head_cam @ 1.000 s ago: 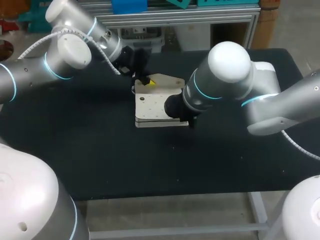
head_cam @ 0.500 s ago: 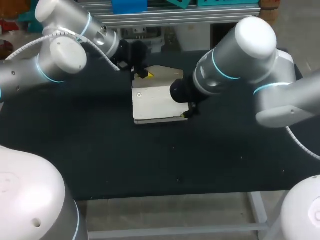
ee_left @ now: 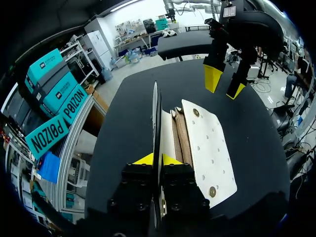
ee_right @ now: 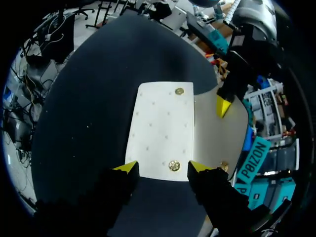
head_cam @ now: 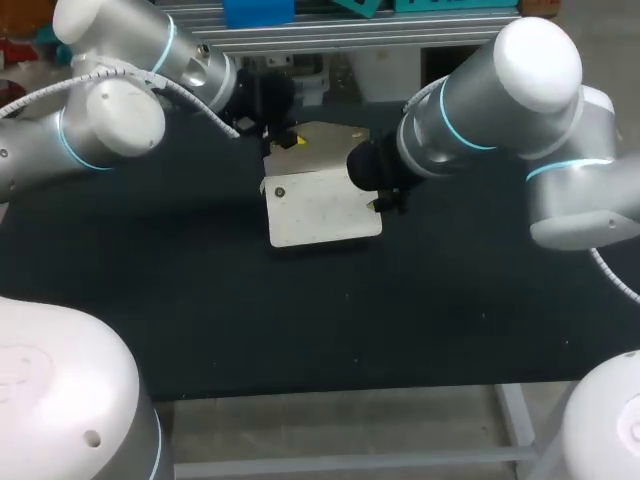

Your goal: Pick up the bag, open it, inspect its contents, close it, and place it on the opposite side

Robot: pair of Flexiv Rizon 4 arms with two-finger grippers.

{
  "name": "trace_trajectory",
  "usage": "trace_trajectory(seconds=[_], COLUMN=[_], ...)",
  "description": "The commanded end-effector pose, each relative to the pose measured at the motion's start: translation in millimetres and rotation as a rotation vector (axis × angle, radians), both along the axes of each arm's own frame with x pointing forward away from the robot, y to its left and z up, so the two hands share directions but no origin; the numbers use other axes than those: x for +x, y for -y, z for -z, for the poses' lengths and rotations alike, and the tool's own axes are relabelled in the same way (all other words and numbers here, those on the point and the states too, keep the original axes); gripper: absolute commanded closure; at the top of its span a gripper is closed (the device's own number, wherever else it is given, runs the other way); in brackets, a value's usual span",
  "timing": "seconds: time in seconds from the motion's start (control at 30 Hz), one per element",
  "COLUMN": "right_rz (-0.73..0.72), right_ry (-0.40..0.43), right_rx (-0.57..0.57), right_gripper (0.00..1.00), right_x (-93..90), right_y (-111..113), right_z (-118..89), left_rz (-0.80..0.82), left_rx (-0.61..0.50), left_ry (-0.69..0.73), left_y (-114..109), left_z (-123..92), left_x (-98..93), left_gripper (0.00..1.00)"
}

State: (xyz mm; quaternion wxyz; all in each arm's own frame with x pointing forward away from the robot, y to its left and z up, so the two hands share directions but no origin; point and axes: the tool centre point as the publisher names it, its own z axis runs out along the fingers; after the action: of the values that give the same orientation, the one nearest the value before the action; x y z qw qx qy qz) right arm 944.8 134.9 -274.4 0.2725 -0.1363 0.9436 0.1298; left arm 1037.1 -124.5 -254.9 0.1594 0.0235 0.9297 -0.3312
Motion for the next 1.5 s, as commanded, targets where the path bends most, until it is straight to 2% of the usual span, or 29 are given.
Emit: trace_trajectory(seconds=[0.03,0.4,0.6,0.77,1.1,1.5], right_rz=[0.044,0.044,0.044,0.044,0.034,0.008], right_ry=[0.028,0.028,0.028,0.028,0.061,0.047], right_rx=[-0.014,-0.014,-0.014,-0.014,-0.027,-0.034], right_gripper=[1.00,1.00,1.00,1.00,1.00,1.00], right_x=[2.8,2.8,2.8,2.8,32.8,51.9], right_y=[-1.0,-1.0,-1.0,-1.0,-6.8,-13.5], right_z=[-7.6,-7.6,-7.6,-7.6,-2.6,8.7], left_rz=[0.009,-0.025,-0.089,-0.091,-0.092,-0.083], left_rx=[0.017,-0.003,-0.035,-0.011,-0.012,-0.014], left_ry=[-0.019,-0.020,0.069,0.110,0.118,0.105], left_y=[-3.5,-3.4,2.5,8.8,11.0,13.7], left_z=[-14.5,-14.6,-17.4,-19.0,-22.4,-24.4], left_x=[-8.6,-9.6,-27.2,-35.7,-41.1,-39.2], left_gripper=[1.00,1.00,1.00,1.00,1.00,1.00])
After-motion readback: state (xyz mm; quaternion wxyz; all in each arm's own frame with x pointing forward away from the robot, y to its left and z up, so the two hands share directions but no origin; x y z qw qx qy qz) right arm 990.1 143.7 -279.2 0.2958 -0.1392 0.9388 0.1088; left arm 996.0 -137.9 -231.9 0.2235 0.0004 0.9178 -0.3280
